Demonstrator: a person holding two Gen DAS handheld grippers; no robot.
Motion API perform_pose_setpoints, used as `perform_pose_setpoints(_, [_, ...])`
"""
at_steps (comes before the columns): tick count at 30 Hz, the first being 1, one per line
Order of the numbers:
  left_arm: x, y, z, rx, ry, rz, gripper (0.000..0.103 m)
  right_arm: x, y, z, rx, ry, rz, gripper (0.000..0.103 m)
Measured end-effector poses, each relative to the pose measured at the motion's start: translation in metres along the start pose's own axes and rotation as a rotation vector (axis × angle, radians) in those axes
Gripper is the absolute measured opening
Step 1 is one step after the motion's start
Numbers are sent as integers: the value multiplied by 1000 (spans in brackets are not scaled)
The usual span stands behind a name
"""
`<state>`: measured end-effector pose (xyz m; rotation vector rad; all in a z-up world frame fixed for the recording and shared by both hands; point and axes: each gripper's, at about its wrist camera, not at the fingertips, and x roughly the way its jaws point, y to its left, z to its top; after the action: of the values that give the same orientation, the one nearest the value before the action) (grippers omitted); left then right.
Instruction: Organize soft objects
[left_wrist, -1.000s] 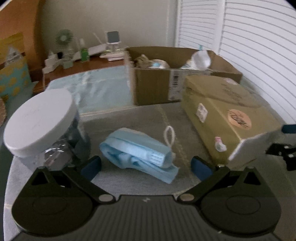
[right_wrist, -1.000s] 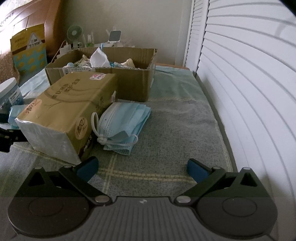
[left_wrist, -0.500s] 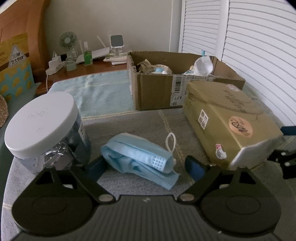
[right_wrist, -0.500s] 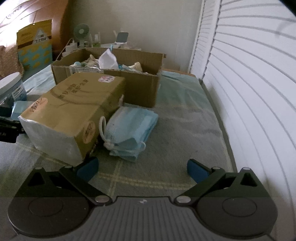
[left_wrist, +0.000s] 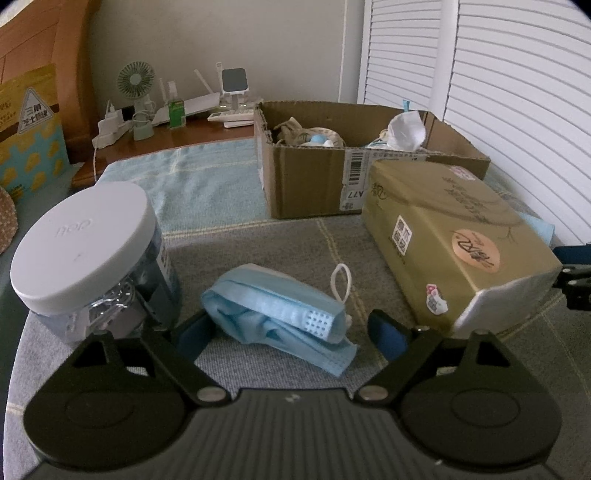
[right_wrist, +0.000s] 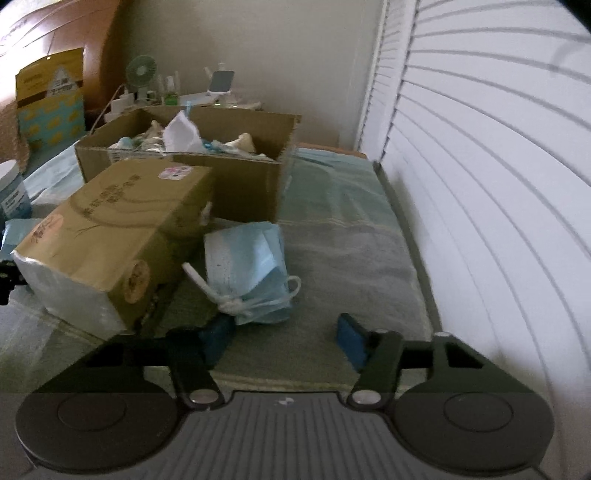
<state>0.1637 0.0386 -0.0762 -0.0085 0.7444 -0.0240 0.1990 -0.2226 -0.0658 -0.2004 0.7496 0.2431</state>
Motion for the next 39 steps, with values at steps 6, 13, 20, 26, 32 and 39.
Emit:
perform_pose_setpoints(6, [0, 0, 1, -8, -7, 2, 79, 2, 8, 3, -40, -24, 33, 65])
perform_pose_setpoints(13, [-4, 4, 3, -12, -10, 1, 55, 2, 14, 9, -46, -31, 36, 27])
perform_pose_setpoints(20, [-11, 3, 1, 16, -3, -21, 52, -20, 5, -2, -22, -24, 17, 26])
perform_pose_setpoints(26, [-21, 1, -3, 32, -1, -20, 75, -35, 3, -16, -24, 12, 6, 58])
perform_pose_setpoints(32, [-19, 1, -1, 15, -18, -2, 77, -36, 7, -8, -41, -31, 20, 65])
perform_pose_setpoints(39, [-10, -5, 2, 10, 18, 14, 77, -9, 11, 12, -77, -31, 18, 65])
